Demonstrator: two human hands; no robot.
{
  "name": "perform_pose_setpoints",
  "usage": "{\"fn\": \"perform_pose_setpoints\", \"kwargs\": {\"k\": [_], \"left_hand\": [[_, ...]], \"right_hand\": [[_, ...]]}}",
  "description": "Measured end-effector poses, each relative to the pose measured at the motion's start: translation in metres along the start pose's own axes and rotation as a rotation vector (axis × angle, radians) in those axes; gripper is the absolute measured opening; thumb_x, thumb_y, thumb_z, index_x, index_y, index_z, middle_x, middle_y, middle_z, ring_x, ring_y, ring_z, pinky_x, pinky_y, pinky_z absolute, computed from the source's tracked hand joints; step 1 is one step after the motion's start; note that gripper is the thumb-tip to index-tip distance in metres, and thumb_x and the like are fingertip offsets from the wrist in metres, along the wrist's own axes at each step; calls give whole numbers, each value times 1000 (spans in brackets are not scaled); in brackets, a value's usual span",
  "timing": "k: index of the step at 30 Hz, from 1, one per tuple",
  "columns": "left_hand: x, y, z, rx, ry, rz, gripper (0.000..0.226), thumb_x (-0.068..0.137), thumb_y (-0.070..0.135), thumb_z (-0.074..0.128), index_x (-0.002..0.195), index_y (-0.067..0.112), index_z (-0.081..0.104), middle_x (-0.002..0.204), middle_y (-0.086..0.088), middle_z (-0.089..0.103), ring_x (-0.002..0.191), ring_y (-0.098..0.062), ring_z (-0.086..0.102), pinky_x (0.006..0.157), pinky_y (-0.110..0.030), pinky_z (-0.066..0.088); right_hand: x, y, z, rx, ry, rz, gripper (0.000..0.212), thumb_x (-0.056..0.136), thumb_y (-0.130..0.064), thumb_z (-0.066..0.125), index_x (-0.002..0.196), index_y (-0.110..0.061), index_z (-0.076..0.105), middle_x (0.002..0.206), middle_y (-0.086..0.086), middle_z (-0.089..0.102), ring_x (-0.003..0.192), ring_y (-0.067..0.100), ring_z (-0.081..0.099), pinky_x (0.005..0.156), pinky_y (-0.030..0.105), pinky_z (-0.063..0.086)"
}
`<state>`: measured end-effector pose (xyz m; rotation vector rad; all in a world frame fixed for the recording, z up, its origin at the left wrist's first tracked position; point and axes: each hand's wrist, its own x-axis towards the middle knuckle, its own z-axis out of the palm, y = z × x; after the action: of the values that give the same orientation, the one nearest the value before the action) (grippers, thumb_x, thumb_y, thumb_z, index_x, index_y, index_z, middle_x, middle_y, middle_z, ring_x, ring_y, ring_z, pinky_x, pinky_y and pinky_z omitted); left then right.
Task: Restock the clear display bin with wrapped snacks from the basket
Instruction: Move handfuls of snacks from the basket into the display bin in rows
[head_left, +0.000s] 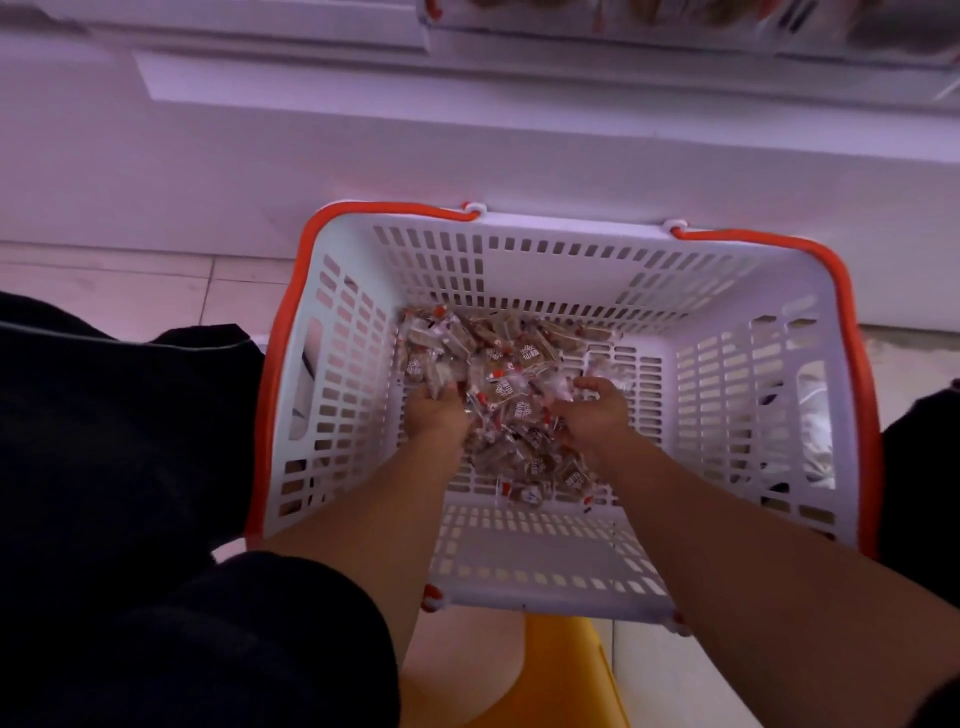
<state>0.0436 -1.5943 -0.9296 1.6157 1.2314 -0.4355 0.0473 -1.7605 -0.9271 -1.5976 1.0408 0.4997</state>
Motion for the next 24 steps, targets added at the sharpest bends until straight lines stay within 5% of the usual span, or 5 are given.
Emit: {"fn": "perform_pose_setpoints", "kwargs": {"k": [5,9,14,20,24], "left_hand": [[-19,-1,-26,322,142,161,26,91,20,66,116,15,69,109,-12,71,101,-34,65,85,-34,49],[-37,12,-36,463,88,443,26,94,25,63,116,11,67,107,-14,70,96,-33,65,76,-32,46],[-69,69,-51,691,-481,589,46,99,34,57,139,13,52,125,-13,63,105,-30,64,89,-38,54],[-159,189,-94,965,-915,597,58,104,31,45,155,15,21,149,-15,40,64,-15,72,58,-26,57],[-225,241,-139,920,-981,844,32,102,23,51,134,25,47,94,-1,71,68,-20,73,64,-31,61]], "right_hand": [[-17,-11,-20,14,-18,-58,26,70,0,85,90,-4,69,102,18,71,82,26,69,84,51,58],[-32,-26,-36,-59,-58,-135,39,70,2,85,105,0,69,108,16,71,98,26,68,88,43,57],[-60,-77,-69,-328,-354,-181,33,75,3,80,100,-16,71,93,4,70,76,17,69,69,38,59],[-152,-211,-126,-943,-624,-438,41,80,12,71,110,-16,67,85,7,66,72,16,67,62,32,58],[-231,-255,-162,-831,-647,-697,46,64,5,85,104,-12,69,92,21,72,78,24,66,74,38,53]]}}
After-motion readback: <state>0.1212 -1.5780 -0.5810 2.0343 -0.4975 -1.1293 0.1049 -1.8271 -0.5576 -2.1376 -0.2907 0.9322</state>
